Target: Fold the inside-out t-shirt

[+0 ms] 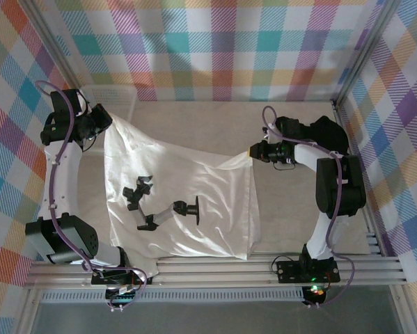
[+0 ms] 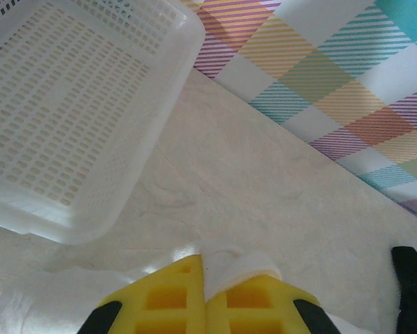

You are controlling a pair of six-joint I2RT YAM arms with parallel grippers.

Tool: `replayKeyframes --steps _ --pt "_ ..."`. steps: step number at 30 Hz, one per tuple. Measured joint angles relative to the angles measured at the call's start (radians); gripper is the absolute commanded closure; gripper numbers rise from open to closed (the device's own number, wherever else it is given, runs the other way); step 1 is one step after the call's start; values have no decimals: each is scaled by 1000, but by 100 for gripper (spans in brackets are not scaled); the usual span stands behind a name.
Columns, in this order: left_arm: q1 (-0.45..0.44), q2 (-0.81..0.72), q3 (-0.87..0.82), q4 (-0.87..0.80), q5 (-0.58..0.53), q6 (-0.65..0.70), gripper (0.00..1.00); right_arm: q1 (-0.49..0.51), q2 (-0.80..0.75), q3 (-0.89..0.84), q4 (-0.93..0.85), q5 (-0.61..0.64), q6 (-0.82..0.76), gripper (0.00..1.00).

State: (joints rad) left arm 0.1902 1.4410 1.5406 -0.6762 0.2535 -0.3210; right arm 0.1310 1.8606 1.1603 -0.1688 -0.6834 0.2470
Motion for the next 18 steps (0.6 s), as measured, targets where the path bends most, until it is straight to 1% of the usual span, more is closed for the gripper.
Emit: replayKeyframes --steps 6,11,18 --pt "0 0 0 0 0 0 100 0 2 -4 10 -3 -38 69" --pt "0 0 0 0 0 0 100 -7 2 -22 11 -2 -58 64" --pt "0 0 0 -1 0 0 100 -7 2 -29 -17 36 -50 52"
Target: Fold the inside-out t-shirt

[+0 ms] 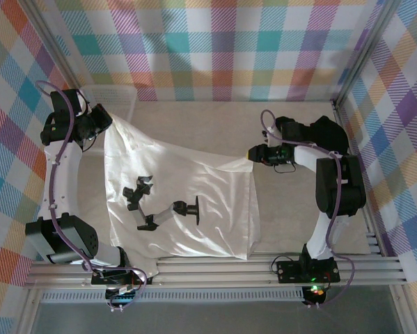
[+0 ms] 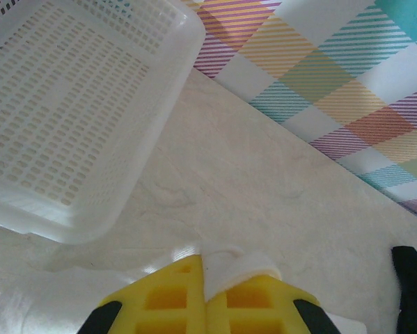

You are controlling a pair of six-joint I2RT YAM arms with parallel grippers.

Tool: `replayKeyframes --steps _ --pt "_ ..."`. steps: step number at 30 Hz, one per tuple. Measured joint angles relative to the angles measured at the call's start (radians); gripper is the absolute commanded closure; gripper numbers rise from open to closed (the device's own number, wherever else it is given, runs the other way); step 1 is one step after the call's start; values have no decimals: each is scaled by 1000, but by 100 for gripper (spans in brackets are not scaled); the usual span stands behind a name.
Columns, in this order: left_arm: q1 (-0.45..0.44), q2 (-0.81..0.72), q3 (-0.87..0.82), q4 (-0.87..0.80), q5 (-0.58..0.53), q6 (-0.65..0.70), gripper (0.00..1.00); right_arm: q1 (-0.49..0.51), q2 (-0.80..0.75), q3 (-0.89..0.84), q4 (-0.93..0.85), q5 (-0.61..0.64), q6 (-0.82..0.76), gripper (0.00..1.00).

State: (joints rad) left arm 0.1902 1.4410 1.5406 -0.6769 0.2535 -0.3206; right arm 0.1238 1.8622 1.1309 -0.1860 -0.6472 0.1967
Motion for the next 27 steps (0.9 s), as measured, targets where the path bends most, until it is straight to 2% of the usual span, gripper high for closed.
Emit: replayKeyframes --steps 6,14,16,23,27 --pt "0 0 0 0 0 0 100 0 -2 -47 -13 42 32 43" --pt "0 0 0 0 1 0 100 8 -24 -100 -19 79 58 37" --pt "0 0 0 0 0 0 100 13 -41 -117 -17 89 58 37" --pt "0 0 0 0 1 0 100 50 -81 -154 -18 116 61 48" --pt "0 0 0 0 5 0 100 66 -81 -157 -20 129 65 51"
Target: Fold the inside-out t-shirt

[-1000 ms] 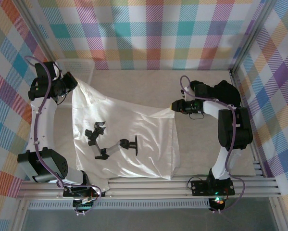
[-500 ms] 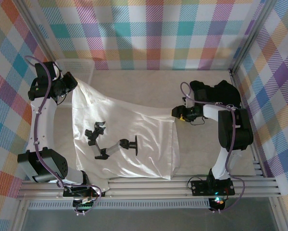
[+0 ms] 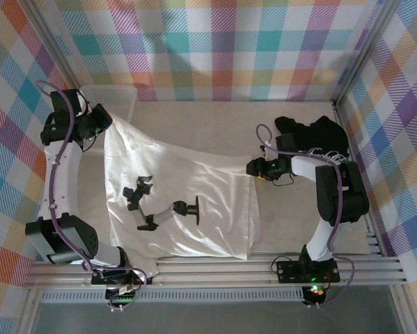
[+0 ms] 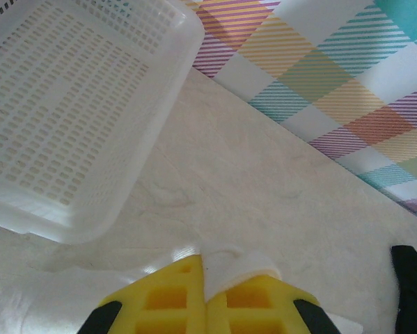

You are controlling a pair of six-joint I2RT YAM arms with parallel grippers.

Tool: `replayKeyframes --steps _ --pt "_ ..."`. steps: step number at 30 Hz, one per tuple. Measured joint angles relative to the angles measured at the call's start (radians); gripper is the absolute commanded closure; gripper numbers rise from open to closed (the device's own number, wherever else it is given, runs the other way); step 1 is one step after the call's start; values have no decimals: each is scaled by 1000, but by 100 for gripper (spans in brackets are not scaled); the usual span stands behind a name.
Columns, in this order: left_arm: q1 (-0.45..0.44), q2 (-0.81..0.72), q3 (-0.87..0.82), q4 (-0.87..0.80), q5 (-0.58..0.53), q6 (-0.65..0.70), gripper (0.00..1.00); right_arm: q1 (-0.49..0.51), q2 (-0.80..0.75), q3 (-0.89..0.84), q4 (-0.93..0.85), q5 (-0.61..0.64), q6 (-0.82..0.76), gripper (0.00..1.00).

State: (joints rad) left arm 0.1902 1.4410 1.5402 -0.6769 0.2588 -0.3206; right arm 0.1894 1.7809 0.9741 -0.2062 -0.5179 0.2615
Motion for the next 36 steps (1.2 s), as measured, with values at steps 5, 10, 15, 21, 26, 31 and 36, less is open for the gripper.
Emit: replayKeyframes --steps 5,10,15,21,26,31,36 --pt "0 0 -1 0 4 0 100 14 10 2 -2 15 0 54" --pt "0 0 -5 0 4 0 100 31 31 16 -17 47 0 55" --pt "0 0 -8 1 5 2 100 39 43 29 -24 59 0 60" --pt "0 0 -8 0 6 3 100 40 56 48 -23 65 0 72" --pt "0 0 -8 0 6 3 100 40 59 51 -24 67 1 89" --pt "0 0 -8 0 6 3 100 40 43 51 -44 89 -1 100" --pt "0 -5 -8 -5 14 2 100 23 -122 53 -97 105 -6 100"
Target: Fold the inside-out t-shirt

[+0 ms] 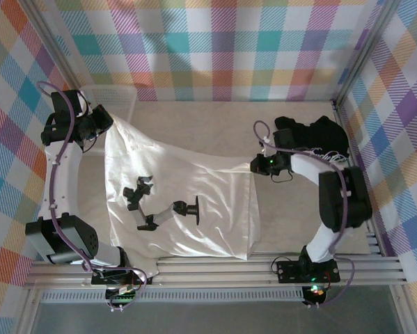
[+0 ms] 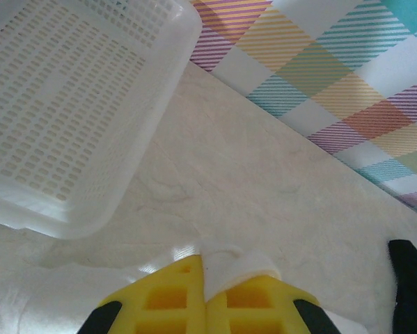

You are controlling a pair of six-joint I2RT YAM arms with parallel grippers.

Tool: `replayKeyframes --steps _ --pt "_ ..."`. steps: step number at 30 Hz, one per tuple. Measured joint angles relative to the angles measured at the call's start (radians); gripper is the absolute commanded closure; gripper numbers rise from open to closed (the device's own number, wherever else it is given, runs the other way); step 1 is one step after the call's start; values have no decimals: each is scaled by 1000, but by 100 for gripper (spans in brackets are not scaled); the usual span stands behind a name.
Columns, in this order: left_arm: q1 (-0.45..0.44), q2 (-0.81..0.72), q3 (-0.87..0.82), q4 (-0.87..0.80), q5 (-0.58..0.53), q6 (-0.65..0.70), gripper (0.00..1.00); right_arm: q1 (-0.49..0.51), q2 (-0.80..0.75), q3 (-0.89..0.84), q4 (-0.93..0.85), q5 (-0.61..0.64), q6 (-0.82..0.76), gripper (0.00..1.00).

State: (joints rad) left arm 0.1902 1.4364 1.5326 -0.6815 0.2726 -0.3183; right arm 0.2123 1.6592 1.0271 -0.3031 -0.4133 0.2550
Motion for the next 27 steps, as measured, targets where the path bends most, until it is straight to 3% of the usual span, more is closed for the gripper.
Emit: replayKeyframes --steps 6,11,14,19,23,27 --pt "27 -42 94 -51 34 -24 100 -106 -321 134 -111 -7 -2 100" --pt "76 -150 294 -80 37 -47 100 -213 -563 377 -217 17 -16 100" --pt "81 -219 435 -90 12 -49 100 -225 -653 528 -289 47 -44 100" --pt "81 -303 554 -100 -32 -40 100 -225 -749 666 -381 74 -88 100" --pt "81 -312 470 -75 -41 -32 100 -225 -758 618 -407 64 -92 100" --pt "44 -192 401 -76 -94 -13 100 -225 -663 545 -388 19 -79 100"
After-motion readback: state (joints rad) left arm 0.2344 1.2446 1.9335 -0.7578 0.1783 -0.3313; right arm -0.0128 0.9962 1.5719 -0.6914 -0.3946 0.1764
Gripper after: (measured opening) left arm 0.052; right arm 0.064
